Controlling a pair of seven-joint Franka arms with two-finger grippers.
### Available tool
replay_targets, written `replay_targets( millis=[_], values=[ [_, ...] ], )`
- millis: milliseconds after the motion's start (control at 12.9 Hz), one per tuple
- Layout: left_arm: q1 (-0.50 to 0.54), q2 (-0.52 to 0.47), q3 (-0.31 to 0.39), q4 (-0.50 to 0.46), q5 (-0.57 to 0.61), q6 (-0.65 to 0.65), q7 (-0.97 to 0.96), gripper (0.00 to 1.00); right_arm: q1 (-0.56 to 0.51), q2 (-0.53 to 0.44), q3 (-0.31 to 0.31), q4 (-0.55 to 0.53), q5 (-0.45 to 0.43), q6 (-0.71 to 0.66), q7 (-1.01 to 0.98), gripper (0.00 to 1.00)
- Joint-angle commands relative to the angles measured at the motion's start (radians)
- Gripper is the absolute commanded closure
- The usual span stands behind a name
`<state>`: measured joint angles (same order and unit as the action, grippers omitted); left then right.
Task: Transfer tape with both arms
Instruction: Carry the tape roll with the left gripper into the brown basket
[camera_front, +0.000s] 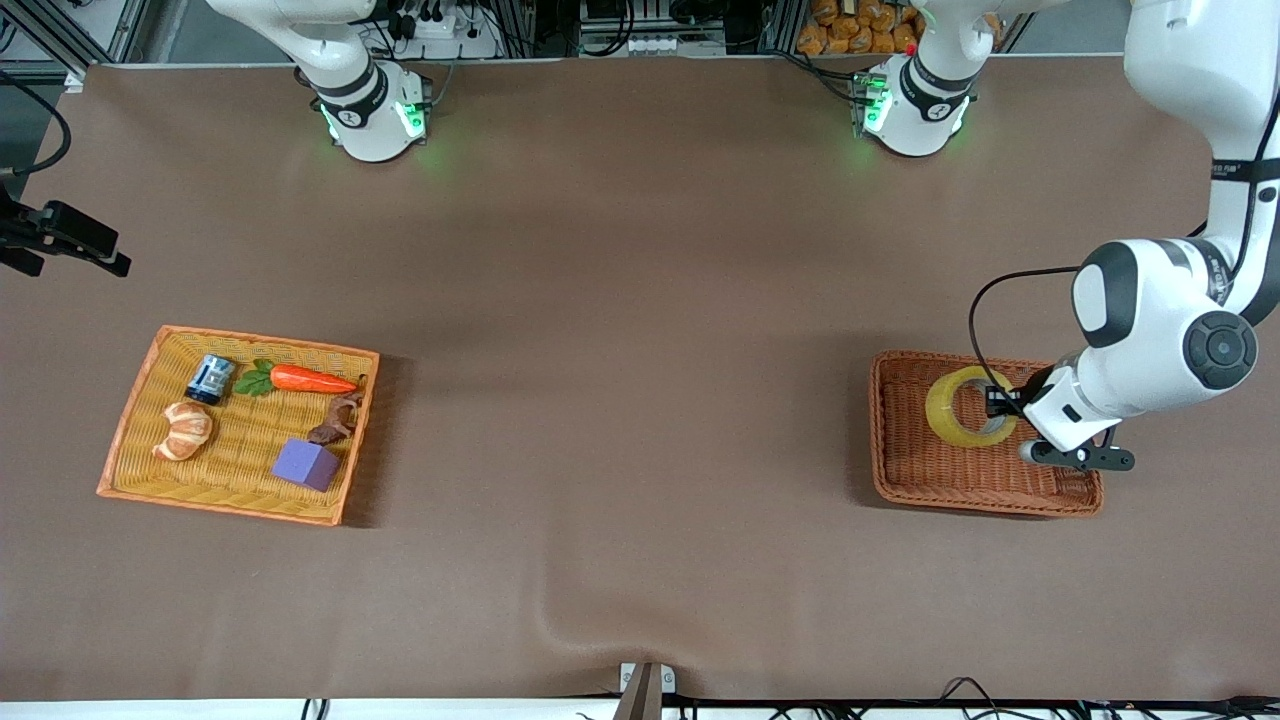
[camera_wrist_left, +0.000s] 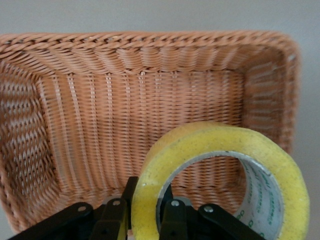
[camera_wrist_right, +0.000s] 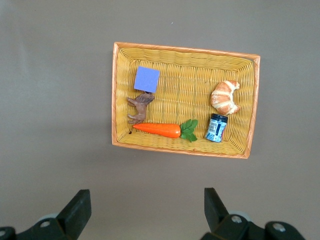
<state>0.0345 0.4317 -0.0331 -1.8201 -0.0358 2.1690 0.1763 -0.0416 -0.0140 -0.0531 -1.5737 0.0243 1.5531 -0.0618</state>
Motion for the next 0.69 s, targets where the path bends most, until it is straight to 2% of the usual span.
replay_targets(
  millis=[0,77,154,232,309,463,618],
  values=[
    [0.022,0.067,-0.013,0.002,0.022,0.095,0.086,1.0,-0.012,-0.021,0.009,-0.014,-0.009,0.001,-0.007,0.0],
    [0.013,0.08,-0.013,0.007,0.022,0.104,0.086,0.95,-0.011,-0.021,0.009,-0.014,-0.009,0.001,-0.007,0.0],
    [0.007,0.087,-0.011,0.012,0.022,0.104,0.086,0.69,-0.011,-0.021,0.009,-0.014,-0.009,0.001,-0.007,0.0],
    [0.008,0.085,-0.011,0.015,0.022,0.104,0.086,0.27,-0.011,-0.021,0.009,-0.014,-0.007,0.001,-0.007,0.0],
    [0.018,0.079,-0.013,0.018,0.022,0.1,0.083,0.0,-0.011,-0.021,0.009,-0.014,-0.009,0.001,-0.007,0.0],
    [0.006,0.023,-0.013,0.028,0.022,0.071,0.071,0.0,-0.011,-0.021,0.009,-0.014,-0.009,0.002,-0.007,0.0],
    [0.005,-0.054,-0.014,0.074,0.022,-0.027,0.069,0.0,-0.011,-0.021,0.009,-0.014,-0.009,0.001,-0.007,0.0]
  ],
)
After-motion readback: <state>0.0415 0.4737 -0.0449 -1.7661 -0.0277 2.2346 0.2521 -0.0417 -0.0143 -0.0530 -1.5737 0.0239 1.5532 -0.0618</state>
